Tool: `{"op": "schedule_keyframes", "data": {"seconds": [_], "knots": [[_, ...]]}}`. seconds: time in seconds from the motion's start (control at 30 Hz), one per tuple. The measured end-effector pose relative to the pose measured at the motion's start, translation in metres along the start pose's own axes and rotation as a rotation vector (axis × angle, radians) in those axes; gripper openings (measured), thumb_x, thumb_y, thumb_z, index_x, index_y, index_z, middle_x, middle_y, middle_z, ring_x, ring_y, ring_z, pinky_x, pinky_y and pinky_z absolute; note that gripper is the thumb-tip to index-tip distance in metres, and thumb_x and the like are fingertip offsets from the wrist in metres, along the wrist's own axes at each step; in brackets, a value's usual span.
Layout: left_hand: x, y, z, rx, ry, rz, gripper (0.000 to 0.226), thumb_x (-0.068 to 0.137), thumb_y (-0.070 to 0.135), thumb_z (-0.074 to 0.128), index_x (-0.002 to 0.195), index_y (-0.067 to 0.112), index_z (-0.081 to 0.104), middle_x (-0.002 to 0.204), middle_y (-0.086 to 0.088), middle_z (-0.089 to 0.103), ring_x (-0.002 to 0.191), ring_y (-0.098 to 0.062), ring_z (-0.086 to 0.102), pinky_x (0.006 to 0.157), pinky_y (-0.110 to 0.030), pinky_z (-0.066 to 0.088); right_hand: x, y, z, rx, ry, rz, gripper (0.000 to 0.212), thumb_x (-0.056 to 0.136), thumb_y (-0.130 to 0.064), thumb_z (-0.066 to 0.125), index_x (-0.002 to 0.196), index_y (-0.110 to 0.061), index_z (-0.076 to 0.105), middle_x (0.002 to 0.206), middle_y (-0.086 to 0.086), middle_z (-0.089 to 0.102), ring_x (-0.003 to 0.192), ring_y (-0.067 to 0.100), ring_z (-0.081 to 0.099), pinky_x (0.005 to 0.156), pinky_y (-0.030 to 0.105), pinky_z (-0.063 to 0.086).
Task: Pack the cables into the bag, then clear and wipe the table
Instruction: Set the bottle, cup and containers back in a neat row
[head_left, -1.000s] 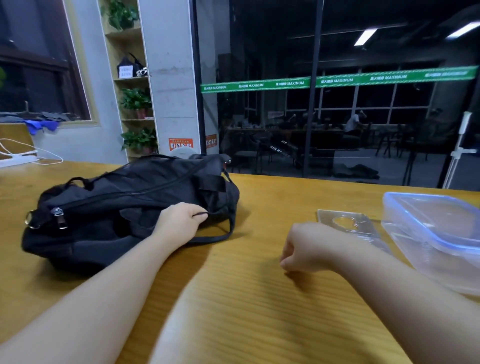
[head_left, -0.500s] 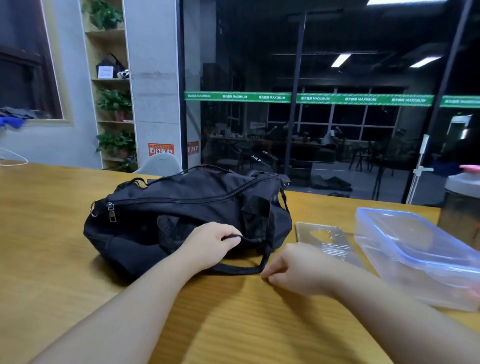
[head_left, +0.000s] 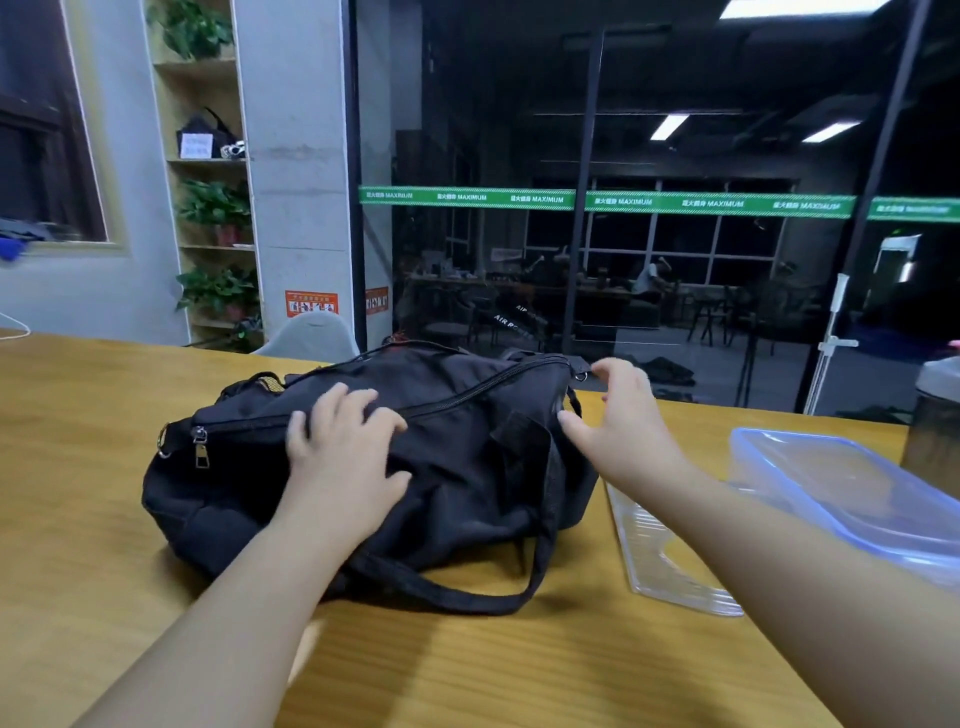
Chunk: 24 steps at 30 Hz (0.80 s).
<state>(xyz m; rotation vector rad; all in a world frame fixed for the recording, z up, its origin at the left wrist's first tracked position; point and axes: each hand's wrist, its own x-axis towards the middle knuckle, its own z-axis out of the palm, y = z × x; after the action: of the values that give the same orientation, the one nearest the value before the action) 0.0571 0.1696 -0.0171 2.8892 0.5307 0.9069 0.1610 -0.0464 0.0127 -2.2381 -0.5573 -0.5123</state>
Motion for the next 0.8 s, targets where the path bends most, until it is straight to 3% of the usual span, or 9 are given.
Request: {"op": "schedule_keyframes", "data": {"seconds": [0.1,0.2,0.3,0.43,0.53,0.57,0.63,0.73,0.8], "knots": [[0.004,-0.015,0.000,0.007,0.040,-0.188,0.043,0.081,0.043,0.063,0.117,0.028,0.044,0.145,0.001,0.025,0.141,-0.021,0.005,0.114,-0.040,0.007,0.014,-0.010,0.010,-0.159,-0.027,-0.149,0.075,0.088,-0.022,0.060,0.149,-0.020,0.018,0.154,-0.002,0.020,0.141,0.019,0.020,0.111,0.030,0.024],[0.006,-0.023,0.003,0.036,0.065,-0.232,0.034,0.081,0.040,0.064,0.105,0.022,0.048,0.131,0.000,0.036,0.133,-0.022,0.021,0.112,-0.038,0.018,0.029,-0.015,0.020,-0.371,-0.145,-0.204,0.088,0.087,-0.020,0.059,0.152,-0.027,0.001,0.160,-0.007,0.000,0.147,0.019,-0.003,0.119,0.038,0.013],[0.009,-0.024,0.005,0.060,0.110,-0.231,0.026,0.081,0.039,0.065,0.095,0.023,0.050,0.120,0.001,0.039,0.124,-0.021,0.027,0.112,-0.042,0.016,0.044,-0.016,0.027,-0.457,-0.201,-0.142,0.084,0.086,-0.017,0.056,0.152,-0.029,0.006,0.160,-0.009,0.002,0.147,0.019,-0.009,0.119,0.047,0.005],[0.013,-0.032,0.009,0.107,0.139,-0.288,0.025,0.078,0.042,0.068,0.093,0.023,0.059,0.132,0.001,0.038,0.136,-0.023,0.015,0.110,-0.054,0.005,0.053,-0.016,0.033,-0.515,-0.179,-0.139,0.048,0.087,-0.008,0.049,0.133,-0.020,0.042,0.144,-0.002,0.038,0.146,0.020,0.011,0.117,0.048,0.004],[0.013,-0.036,0.010,0.138,0.120,-0.310,0.018,0.080,0.048,0.062,0.081,0.031,0.065,0.139,0.008,0.039,0.140,-0.021,0.013,0.109,-0.055,0.003,0.049,-0.018,0.036,-0.468,-0.164,-0.143,0.028,0.088,-0.006,0.043,0.113,-0.019,0.048,0.114,0.005,0.060,0.117,0.029,0.047,0.105,0.040,0.030],[0.013,-0.037,0.010,0.142,0.109,-0.318,0.020,0.081,0.051,0.059,0.078,0.032,0.065,0.140,0.009,0.040,0.140,-0.021,0.014,0.108,-0.055,0.003,0.047,-0.019,0.036,-0.411,-0.159,-0.132,0.021,0.090,-0.008,0.042,0.107,-0.020,0.047,0.105,0.007,0.062,0.105,0.031,0.051,0.089,0.038,0.039],[0.013,-0.036,0.009,0.133,0.103,-0.332,0.023,0.083,0.054,0.055,0.075,0.034,0.064,0.141,0.010,0.039,0.139,-0.020,0.015,0.109,-0.055,0.003,0.045,-0.021,0.035,-0.285,-0.122,-0.115,0.009,0.093,-0.014,0.043,0.096,-0.022,0.044,0.093,0.007,0.062,0.088,0.030,0.052,0.069,0.035,0.041],[0.011,-0.034,0.007,0.096,0.147,-0.331,0.016,0.084,0.051,0.055,0.083,0.036,0.061,0.141,0.008,0.037,0.135,-0.020,0.020,0.109,-0.055,0.008,0.045,-0.030,0.030,-0.128,-0.061,-0.101,0.004,0.094,-0.016,0.045,0.092,-0.020,0.046,0.083,-0.001,0.056,0.082,0.025,0.051,0.063,0.032,0.036],[0.009,-0.035,0.008,0.077,0.179,-0.342,0.020,0.084,0.045,0.058,0.100,0.033,0.054,0.141,0.004,0.034,0.132,-0.021,0.024,0.106,-0.053,0.016,0.046,-0.038,0.026,-0.062,-0.033,-0.092,0.005,0.094,-0.017,0.044,0.093,-0.018,0.049,0.078,-0.004,0.056,0.078,0.023,0.052,0.060,0.032,0.035]]}}
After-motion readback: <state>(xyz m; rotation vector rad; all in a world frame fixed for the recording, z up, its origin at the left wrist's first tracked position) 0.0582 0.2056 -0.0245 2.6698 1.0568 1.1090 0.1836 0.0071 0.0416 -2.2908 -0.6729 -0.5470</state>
